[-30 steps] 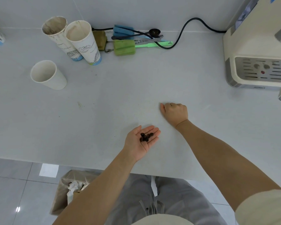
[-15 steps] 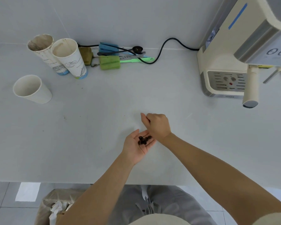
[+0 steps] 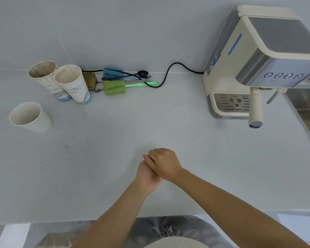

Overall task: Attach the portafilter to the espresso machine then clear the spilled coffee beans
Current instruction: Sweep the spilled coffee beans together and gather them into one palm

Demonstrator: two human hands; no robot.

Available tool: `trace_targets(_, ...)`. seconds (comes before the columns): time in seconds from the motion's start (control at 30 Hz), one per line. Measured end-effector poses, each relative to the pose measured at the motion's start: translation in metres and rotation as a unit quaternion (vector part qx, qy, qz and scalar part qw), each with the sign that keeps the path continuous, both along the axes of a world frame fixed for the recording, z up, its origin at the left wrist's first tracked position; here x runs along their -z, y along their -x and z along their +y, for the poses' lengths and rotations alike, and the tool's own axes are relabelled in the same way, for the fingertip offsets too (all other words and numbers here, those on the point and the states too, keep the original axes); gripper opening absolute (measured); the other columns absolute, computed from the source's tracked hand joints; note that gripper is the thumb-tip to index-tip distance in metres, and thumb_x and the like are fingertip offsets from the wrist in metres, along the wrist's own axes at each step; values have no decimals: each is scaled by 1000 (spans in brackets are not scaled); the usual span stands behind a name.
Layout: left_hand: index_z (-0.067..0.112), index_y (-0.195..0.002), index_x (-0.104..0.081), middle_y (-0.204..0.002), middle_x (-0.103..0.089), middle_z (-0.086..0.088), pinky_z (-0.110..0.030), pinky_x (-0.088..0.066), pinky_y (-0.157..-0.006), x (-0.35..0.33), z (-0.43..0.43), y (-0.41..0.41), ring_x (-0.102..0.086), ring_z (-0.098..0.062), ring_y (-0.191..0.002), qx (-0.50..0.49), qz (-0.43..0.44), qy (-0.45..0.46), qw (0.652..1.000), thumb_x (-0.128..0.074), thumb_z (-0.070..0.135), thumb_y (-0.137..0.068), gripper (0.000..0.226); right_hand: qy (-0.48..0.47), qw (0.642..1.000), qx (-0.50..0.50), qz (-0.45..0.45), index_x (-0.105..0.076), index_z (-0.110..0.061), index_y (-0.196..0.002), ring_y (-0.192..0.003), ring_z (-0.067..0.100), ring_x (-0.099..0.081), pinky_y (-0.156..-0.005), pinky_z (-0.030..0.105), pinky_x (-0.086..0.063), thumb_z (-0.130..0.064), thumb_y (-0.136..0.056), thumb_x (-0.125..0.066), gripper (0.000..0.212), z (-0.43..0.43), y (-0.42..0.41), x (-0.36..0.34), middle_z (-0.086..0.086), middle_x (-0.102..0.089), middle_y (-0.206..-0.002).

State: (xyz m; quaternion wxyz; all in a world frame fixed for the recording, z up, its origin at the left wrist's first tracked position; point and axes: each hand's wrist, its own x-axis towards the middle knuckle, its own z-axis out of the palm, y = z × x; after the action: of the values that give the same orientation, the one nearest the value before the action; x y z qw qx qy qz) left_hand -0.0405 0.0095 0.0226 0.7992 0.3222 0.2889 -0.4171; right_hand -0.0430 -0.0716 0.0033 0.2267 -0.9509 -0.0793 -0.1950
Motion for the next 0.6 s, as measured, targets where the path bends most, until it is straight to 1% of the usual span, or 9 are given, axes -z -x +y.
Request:
trace_targets(0.1,12,-79,-53,-59,-65,1,-20,-53,-56,0,1,0,-65,-9,-61,-4,5,22,1000,-20,15,-98,38,-24,1000,9,12,-45,-5,-43,-39,12,-22,-37,15,-21,-20,-81,-45,41,2,3,1,5,-42,-34)
trace_targets(0.23,7,-75,-55,-52,-65,-3,-19,-54,-47,0,4,1,-66,-12,-49,-10,14,15,1000,-28,9,-96,34,-81,995,23,46,-45,-3,-46,-40,13,-27,-38,20,-24,-18,-83,-42,39,-1,4,-8,8,-45,-37)
trace_targets(0.27,5,-76,-57,-54,-66,-6,-22,-55,-47,0,5,1,-67,-15,-51,-14,16,15,1000,-30,9,-96,34,-98,992,33,66,-45,-3,-48,-41,14,-30,-39,21,-25,-18,-84,-42,39,-4,3,-12,9,-45,-39)
trace_targets(0.33,-1,-84,-60,-63,-70,-13,-32,-60,-55,1,7,0,-69,-23,-67,-14,21,23,999,-32,14,-98,36,-130,981,57,133,-46,-5,-55,-47,19,-37,-44,26,-29,-14,-88,-44,35,-13,0,-18,10,-45,-47)
trace_targets(0.4,-7,-93,-60,-77,-72,-19,-38,-59,-69,3,10,-1,-65,-29,-85,-8,31,19,999,-31,20,-99,40,-135,966,87,203,-56,-1,-71,-57,22,-45,-53,31,-36,-11,-91,-46,25,-26,-4,-23,14,-56,-61)
trace_targets(0.43,-9,-96,-59,-83,-71,-21,-39,-57,-73,4,11,-2,-63,-31,-89,-4,34,11,999,-31,21,-99,42,-116,960,101,235,-61,1,-87,-64,23,-51,-59,31,-41,-12,-91,-47,20,-34,-6,-24,16,-63,-73)
trace_targets(0.47,-9,-96,-59,-87,-69,-22,-39,-54,-75,6,12,-2,-63,-31,-89,0,33,3,999,-31,22,-99,42,-90,952,109,270,-60,0,-104,-74,24,-56,-67,31,-44,-15,-91,-48,23,-40,-7,-24,15,-67,-88)
trace_targets(0.53,-9,-93,-60,-81,-72,-22,-38,-55,-73,7,17,-2,-68,-32,-81,2,29,-4,1000,-31,23,-99,44,-31,932,106,345,-49,-7,-127,-99,26,-58,-81,31,-46,-21,-91,-49,39,-49,-9,-22,11,-62,-113)
trace_targets(0.6,-8,-93,-61,-74,-74,-20,-37,-58,-68,10,21,-1,-73,-29,-69,3,28,-6,1000,-31,24,-99,44,16,914,87,395,-41,-11,-135,-109,27,-55,-87,33,-46,-23,-90,-50,47,-53,-9,-17,10,-52,-127)
